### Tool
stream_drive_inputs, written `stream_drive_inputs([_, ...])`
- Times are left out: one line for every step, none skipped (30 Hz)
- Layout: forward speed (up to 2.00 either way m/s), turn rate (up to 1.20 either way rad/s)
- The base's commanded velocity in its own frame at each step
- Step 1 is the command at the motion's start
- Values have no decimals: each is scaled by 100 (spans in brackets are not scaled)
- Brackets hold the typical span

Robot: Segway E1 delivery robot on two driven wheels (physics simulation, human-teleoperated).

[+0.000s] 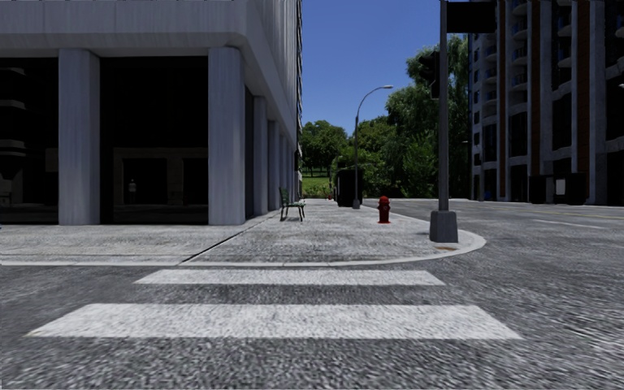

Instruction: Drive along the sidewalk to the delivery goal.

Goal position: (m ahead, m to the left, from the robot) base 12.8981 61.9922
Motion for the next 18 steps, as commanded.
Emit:
stream_drive_inputs([200, 0])
stream_drive_inputs([196, 0])
stream_drive_inputs([190, 8])
stream_drive_inputs([190, 8])
stream_drive_inputs([178, 11])
stream_drive_inputs([170, 12])
stream_drive_inputs([166, 13])
stream_drive_inputs([166, 13])
stream_drive_inputs([165, 13])
stream_drive_inputs([162, 13])
stream_drive_inputs([160, 13])
stream_drive_inputs([160, 15])
stream_drive_inputs([160, 15])
stream_drive_inputs([159, 18])
stream_drive_inputs([159, 24])
stream_drive_inputs([159, 31])
stream_drive_inputs([154, 38])
stream_drive_inputs([154, 38])
